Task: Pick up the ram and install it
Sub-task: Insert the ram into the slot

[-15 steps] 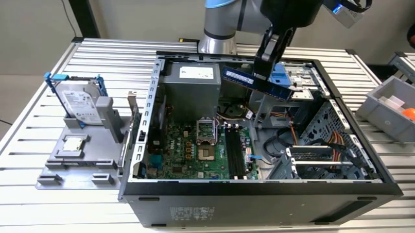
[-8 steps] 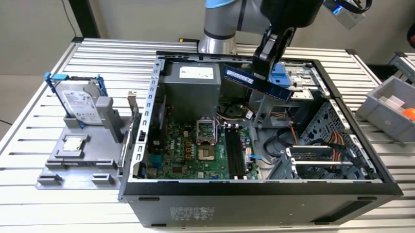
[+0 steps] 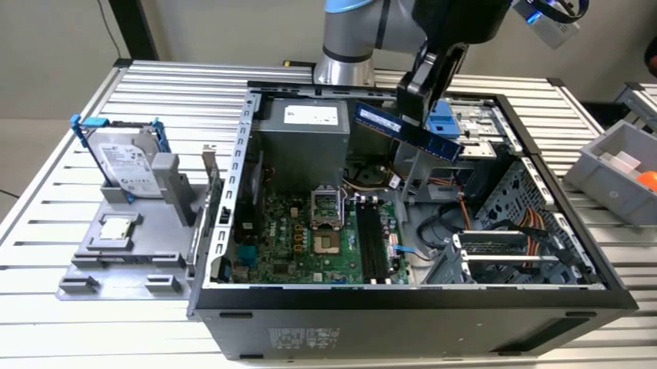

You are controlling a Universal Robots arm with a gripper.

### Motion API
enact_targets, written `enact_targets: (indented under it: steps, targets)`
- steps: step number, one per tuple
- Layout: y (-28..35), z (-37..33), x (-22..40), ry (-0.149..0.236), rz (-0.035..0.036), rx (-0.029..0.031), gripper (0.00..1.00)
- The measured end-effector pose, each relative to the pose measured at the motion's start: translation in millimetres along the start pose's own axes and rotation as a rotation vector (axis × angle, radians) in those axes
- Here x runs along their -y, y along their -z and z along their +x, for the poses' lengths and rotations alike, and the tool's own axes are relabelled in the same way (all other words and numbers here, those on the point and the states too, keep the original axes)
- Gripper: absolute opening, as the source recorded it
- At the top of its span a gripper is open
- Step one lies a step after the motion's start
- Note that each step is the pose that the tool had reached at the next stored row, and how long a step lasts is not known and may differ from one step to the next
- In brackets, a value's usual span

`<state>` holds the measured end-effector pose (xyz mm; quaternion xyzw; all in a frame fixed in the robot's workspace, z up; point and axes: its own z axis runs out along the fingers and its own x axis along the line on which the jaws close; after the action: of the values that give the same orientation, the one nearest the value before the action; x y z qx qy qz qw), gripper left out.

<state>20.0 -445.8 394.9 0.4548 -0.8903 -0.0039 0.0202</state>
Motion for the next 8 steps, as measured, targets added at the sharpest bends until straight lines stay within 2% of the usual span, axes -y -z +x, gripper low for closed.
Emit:
enact_targets:
  steps: [8]
  targets:
    - [0.0, 0.0, 0.0, -0.05, -0.0016, 0.0012, 0.0]
